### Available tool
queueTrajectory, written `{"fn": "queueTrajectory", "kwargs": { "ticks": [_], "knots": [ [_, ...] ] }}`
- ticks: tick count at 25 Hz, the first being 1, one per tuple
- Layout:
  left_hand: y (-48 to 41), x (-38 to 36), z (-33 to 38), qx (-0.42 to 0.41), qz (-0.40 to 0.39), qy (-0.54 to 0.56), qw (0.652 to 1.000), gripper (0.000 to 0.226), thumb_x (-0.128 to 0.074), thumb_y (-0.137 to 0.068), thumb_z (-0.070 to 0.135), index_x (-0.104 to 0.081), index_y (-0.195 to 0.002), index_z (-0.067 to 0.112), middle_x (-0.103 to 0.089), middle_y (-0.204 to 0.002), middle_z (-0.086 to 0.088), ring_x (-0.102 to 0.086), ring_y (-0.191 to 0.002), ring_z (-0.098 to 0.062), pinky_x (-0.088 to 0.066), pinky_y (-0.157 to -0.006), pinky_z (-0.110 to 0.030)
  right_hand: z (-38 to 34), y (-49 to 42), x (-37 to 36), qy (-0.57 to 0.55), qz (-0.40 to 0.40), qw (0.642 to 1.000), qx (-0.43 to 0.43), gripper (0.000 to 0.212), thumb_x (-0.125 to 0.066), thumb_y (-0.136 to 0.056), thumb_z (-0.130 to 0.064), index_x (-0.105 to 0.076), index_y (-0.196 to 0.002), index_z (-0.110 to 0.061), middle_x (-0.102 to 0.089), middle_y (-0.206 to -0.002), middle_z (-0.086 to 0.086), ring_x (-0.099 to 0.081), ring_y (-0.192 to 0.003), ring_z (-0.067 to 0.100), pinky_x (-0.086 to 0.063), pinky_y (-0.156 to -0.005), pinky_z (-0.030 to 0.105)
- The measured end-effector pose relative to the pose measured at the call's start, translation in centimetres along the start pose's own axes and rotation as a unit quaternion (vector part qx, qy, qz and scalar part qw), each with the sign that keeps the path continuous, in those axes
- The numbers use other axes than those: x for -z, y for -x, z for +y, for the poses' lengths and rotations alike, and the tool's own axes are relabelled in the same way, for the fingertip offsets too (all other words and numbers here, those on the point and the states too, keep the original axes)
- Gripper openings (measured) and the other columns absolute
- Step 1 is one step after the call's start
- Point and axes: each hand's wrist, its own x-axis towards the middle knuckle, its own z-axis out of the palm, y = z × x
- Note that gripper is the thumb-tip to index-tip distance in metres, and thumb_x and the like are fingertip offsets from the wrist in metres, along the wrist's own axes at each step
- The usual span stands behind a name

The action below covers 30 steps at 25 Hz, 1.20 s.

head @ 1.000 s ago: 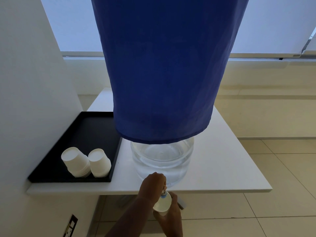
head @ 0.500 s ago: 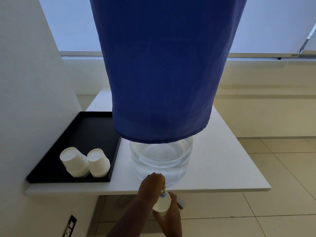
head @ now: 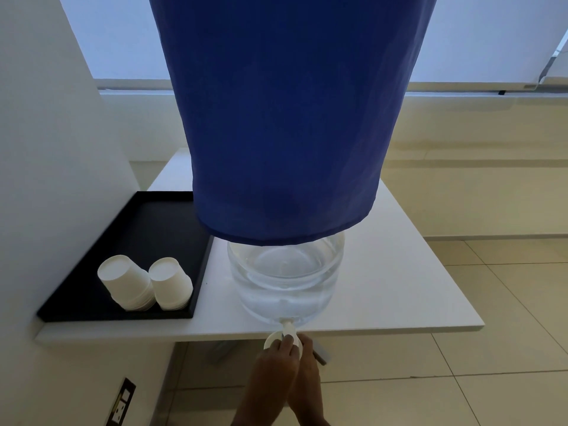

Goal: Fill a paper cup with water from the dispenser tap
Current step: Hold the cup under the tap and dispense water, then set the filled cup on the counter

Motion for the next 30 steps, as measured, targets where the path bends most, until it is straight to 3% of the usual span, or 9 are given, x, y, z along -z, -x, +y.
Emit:
{"fn": "queueTrajectory", "kwargs": {
  "ticks": [4,10,13,16,18,21,24,26,30],
  "knots": [
    [0.7,-1.2,-0.2,0.017,0.031,0.020,0.999,0.053,-0.096,-0.012,0.030,-0.074,-0.055,0.009,-0.074,-0.057,-0.002,-0.067,-0.046,-0.002,-0.051,-0.037,-0.011,0.7,0.6,0.2,-0.034,-0.004,0.999,-0.017,0.044,-0.071,-0.075,-0.019,-0.042,-0.108,-0.022,-0.060,-0.105,0.011,-0.061,-0.091,0.019,-0.051,-0.077,0.026],
    [1.7,-1.9,-0.3,0.046,0.079,0.095,0.991,0.056,-0.097,-0.014,0.016,-0.077,-0.066,0.008,-0.078,-0.070,-0.001,-0.072,-0.053,-0.010,-0.056,-0.042,-0.016,2.5,2.0,2.3,0.003,0.035,0.999,-0.010,0.064,-0.083,-0.057,-0.008,-0.039,-0.098,-0.032,-0.060,-0.094,0.005,-0.060,-0.083,0.020,-0.043,-0.064,0.008],
    [1.8,-1.6,0.3,0.068,0.078,0.114,0.988,0.051,-0.097,-0.019,0.010,-0.077,-0.066,0.009,-0.079,-0.071,-0.003,-0.072,-0.053,-0.013,-0.056,-0.040,-0.017,2.9,2.3,5.1,0.000,0.038,0.999,-0.030,0.068,-0.081,-0.054,-0.005,-0.037,-0.099,-0.030,-0.060,-0.092,0.001,-0.061,-0.085,0.026,-0.046,-0.065,0.018],
    [1.4,-1.4,1.0,0.075,0.140,0.086,0.984,0.011,-0.081,-0.067,0.019,-0.076,-0.070,0.009,-0.078,-0.072,-0.006,-0.074,-0.059,-0.019,-0.059,-0.046,-0.025,2.8,2.3,8.4,-0.002,0.050,0.998,-0.029,0.069,-0.081,-0.053,-0.003,-0.038,-0.100,-0.029,-0.060,-0.089,-0.004,-0.062,-0.085,0.027,-0.047,-0.067,0.028],
    [1.0,-1.7,1.6,0.074,0.142,0.074,0.984,0.045,-0.039,-0.093,0.022,-0.076,-0.074,0.008,-0.078,-0.075,-0.008,-0.074,-0.064,-0.023,-0.060,-0.050,-0.028,2.3,1.9,10.6,-0.005,0.075,0.997,-0.028,0.070,-0.082,-0.052,-0.003,-0.038,-0.095,-0.036,-0.061,-0.088,-0.007,-0.061,-0.081,0.022,-0.046,-0.064,0.025],
    [-0.3,-1.2,3.2,0.095,0.137,0.080,0.983,0.043,-0.036,-0.084,0.021,-0.076,-0.076,0.009,-0.078,-0.079,-0.007,-0.075,-0.070,-0.021,-0.060,-0.052,-0.027,1.6,0.9,13.5,-0.007,0.102,0.995,-0.013,0.070,-0.084,-0.053,-0.008,-0.039,-0.100,-0.034,-0.060,-0.093,-0.008,-0.060,-0.084,0.018,-0.045,-0.066,0.023],
    [-2.0,-0.7,4.6,0.077,0.131,0.111,0.982,0.018,-0.079,-0.061,0.016,-0.076,-0.078,0.011,-0.077,-0.079,-0.005,-0.074,-0.069,-0.017,-0.059,-0.051,-0.023,0.6,-0.9,15.3,-0.009,0.120,0.993,-0.006,0.069,-0.085,-0.056,-0.017,-0.039,-0.104,-0.029,-0.060,-0.098,-0.003,-0.058,-0.089,0.019,-0.049,-0.073,0.031],
    [-3.3,-0.7,5.6,0.075,0.088,0.140,0.983,0.042,-0.092,-0.037,0.012,-0.076,-0.076,0.012,-0.077,-0.077,-0.004,-0.074,-0.065,-0.014,-0.059,-0.048,-0.022,0.3,-2.5,15.9,-0.006,0.131,0.991,-0.004,0.068,-0.084,-0.058,-0.015,-0.038,-0.107,-0.026,-0.058,-0.103,0.002,-0.057,-0.092,0.023,-0.051,-0.076,0.036],
    [-5.6,-0.9,7.2,0.075,0.058,0.135,0.986,0.054,-0.094,-0.023,0.015,-0.076,-0.074,0.011,-0.078,-0.074,-0.006,-0.074,-0.065,-0.012,-0.059,-0.047,-0.019,0.5,-5.5,16.3,0.000,0.134,0.991,-0.015,0.071,-0.084,-0.060,-0.015,-0.037,-0.113,-0.018,-0.055,-0.107,0.003,-0.054,-0.096,0.024,-0.047,-0.079,0.033]
  ]
}}
